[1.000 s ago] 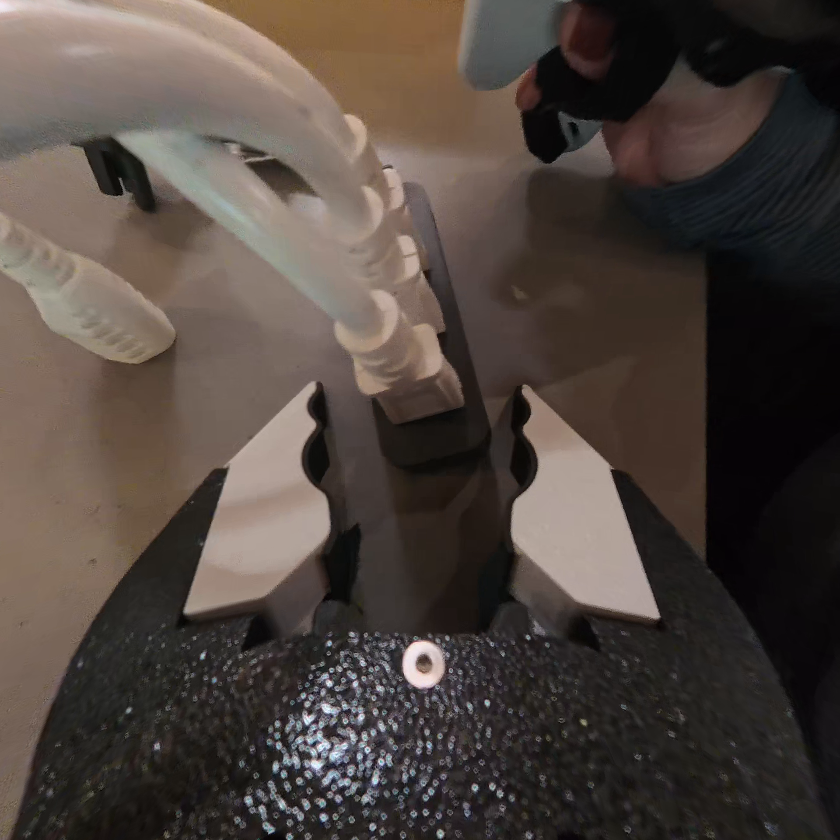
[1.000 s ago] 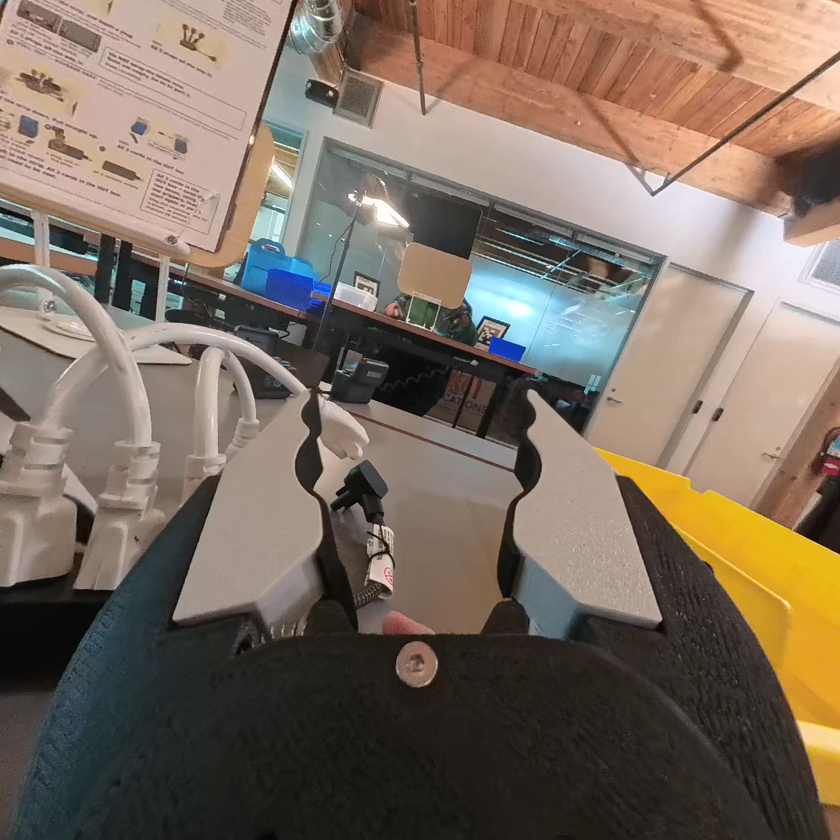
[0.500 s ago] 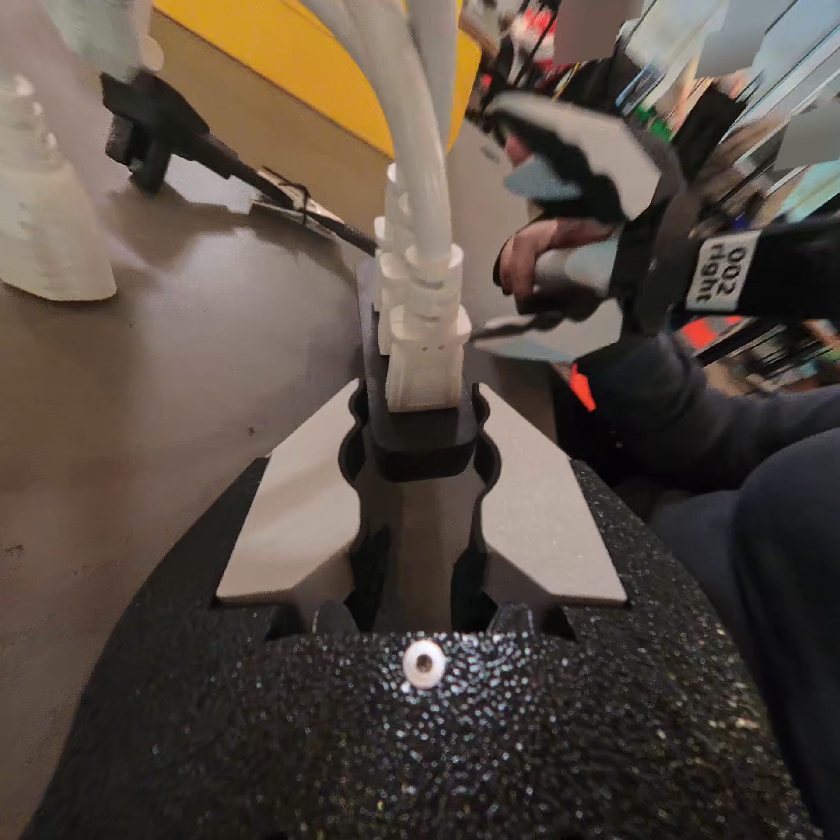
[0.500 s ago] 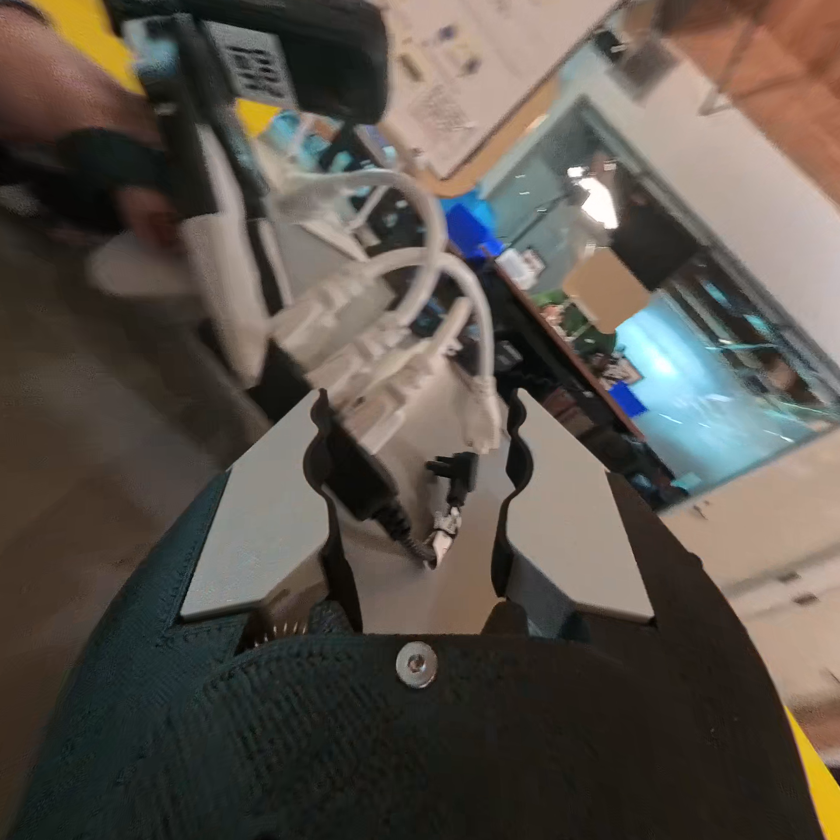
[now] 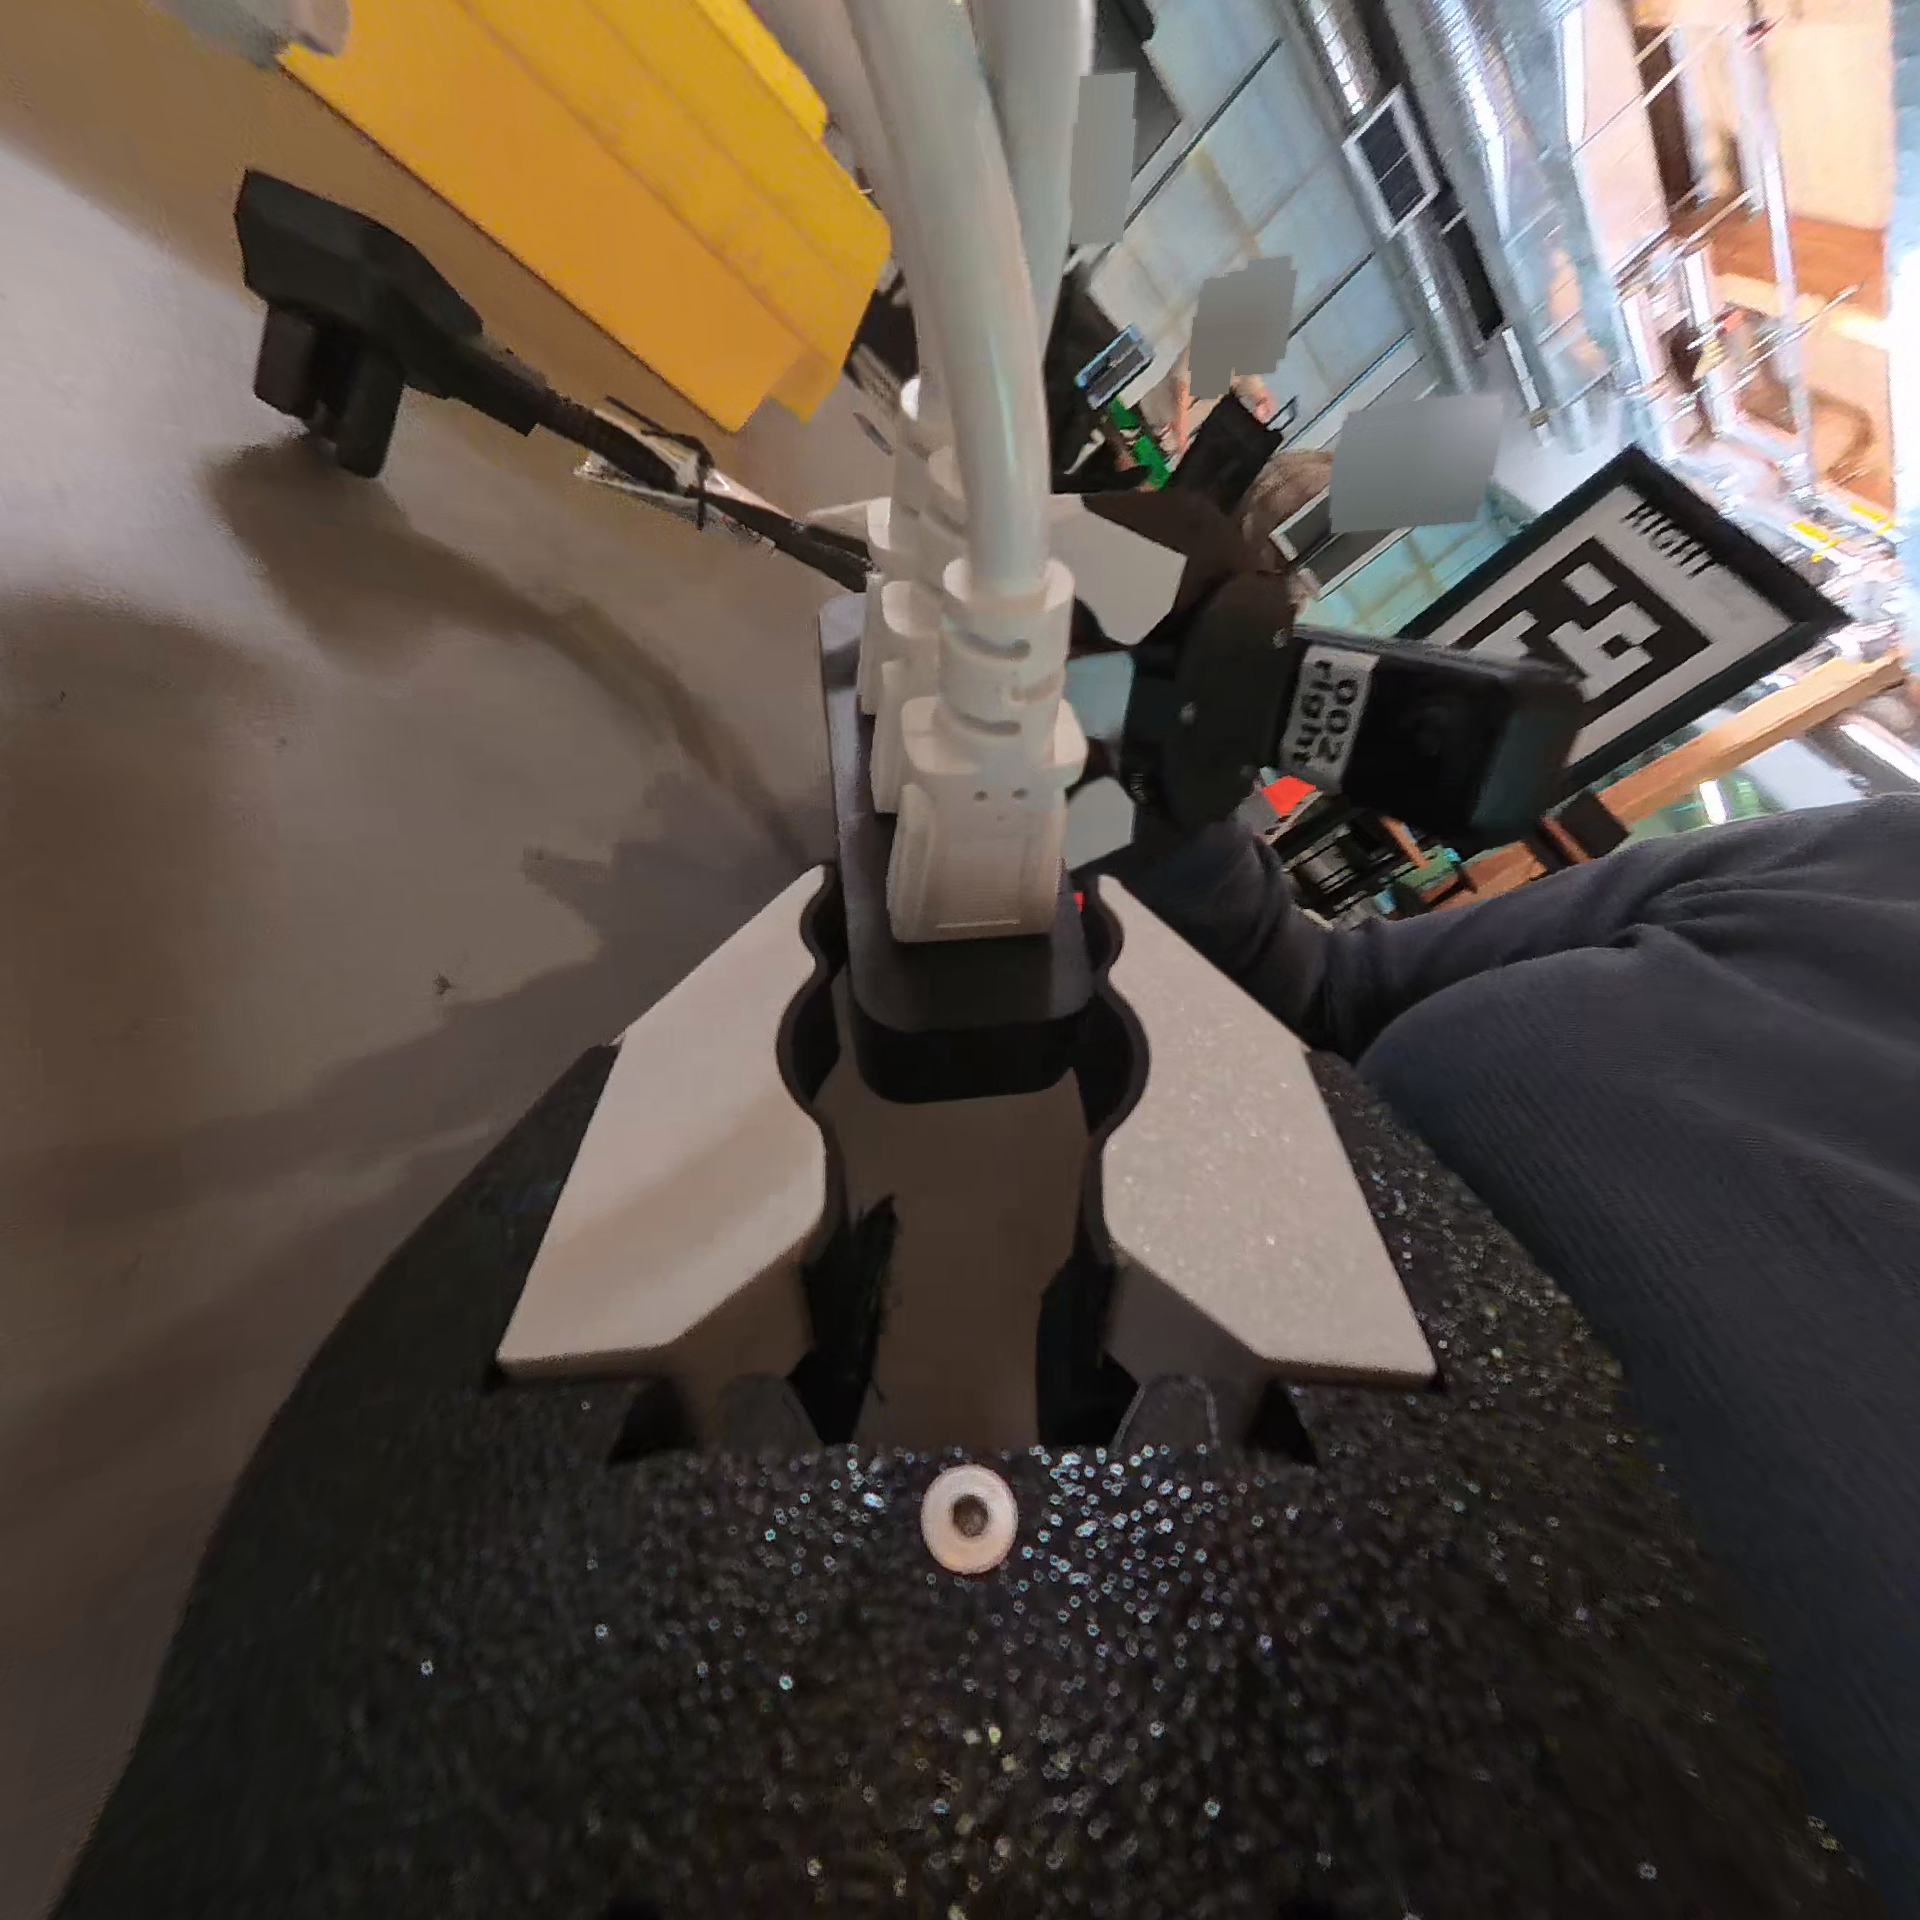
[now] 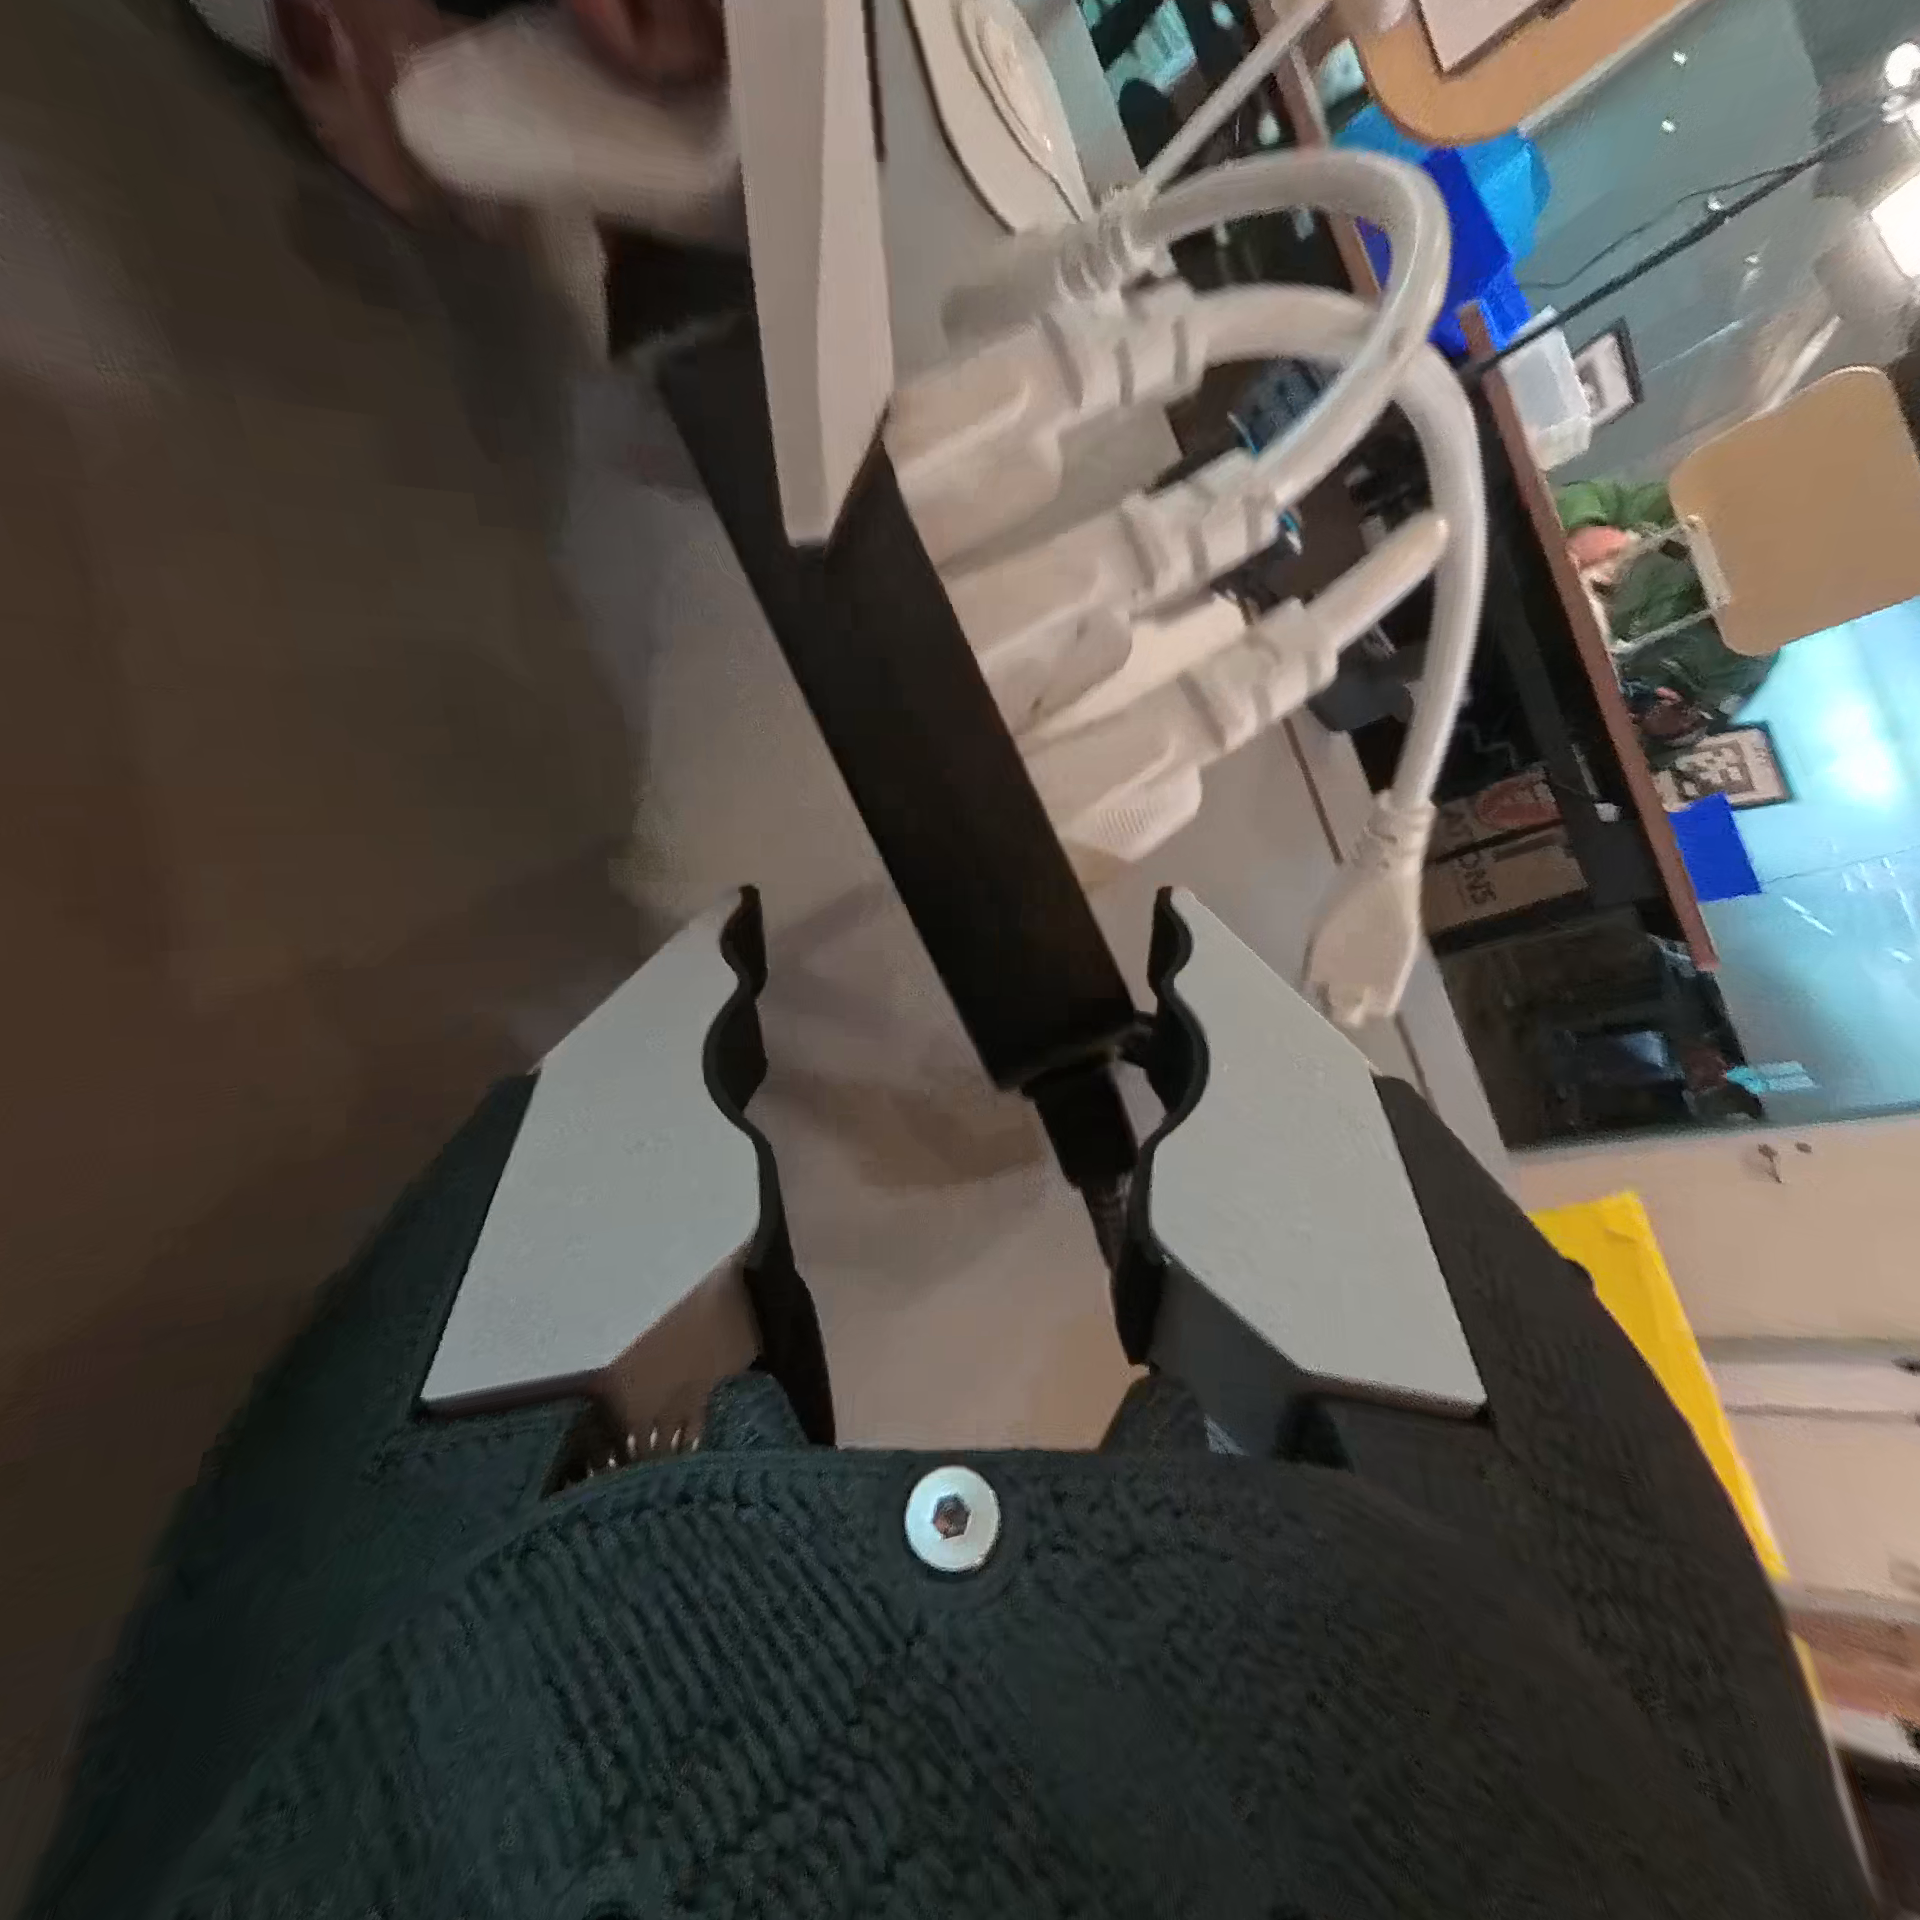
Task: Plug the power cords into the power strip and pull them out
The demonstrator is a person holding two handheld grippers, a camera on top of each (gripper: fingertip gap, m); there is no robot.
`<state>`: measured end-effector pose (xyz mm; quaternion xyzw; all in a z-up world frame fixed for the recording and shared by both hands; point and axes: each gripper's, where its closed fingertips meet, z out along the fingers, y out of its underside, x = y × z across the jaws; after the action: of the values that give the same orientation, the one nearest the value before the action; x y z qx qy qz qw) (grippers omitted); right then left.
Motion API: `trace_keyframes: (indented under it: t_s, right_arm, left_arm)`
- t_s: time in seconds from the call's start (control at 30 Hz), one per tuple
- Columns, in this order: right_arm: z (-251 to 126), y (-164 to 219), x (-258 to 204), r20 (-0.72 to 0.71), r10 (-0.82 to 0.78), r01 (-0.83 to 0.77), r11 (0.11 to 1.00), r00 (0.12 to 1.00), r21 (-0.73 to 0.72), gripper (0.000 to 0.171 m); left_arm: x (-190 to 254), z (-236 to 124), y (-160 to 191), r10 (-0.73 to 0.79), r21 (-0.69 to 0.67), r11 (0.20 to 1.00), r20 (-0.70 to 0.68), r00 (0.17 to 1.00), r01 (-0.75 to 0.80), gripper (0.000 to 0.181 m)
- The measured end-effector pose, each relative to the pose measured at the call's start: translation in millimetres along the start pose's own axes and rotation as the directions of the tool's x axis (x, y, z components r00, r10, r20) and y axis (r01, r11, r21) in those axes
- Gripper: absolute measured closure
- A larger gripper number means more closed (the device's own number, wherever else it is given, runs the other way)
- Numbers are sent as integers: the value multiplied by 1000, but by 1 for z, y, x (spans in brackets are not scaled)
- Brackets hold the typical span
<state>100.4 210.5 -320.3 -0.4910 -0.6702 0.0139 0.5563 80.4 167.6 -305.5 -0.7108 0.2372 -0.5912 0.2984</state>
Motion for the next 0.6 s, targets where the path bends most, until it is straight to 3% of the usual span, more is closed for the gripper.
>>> trace_keyframes:
  t_s: [0.17,0.23,0.4,0.6]
  right_arm:
    - [-4,11,14,-118,-150,140,987,982,-83,132]
    - [-5,13,13,-120,-142,130,986,983,-103,133]
    - [4,26,0,-79,-10,-5,983,997,-186,134]
    - [14,17,-5,-112,146,-160,978,983,-132,134]
  left_arm:
    - [7,1,6,-20,-41,999,-63,998,17,137]
    - [7,2,7,-40,-53,998,-68,997,37,136]
    - [6,-5,-10,-117,65,990,-108,987,124,99]
    - [-4,-21,-33,-138,234,959,-99,985,158,85]
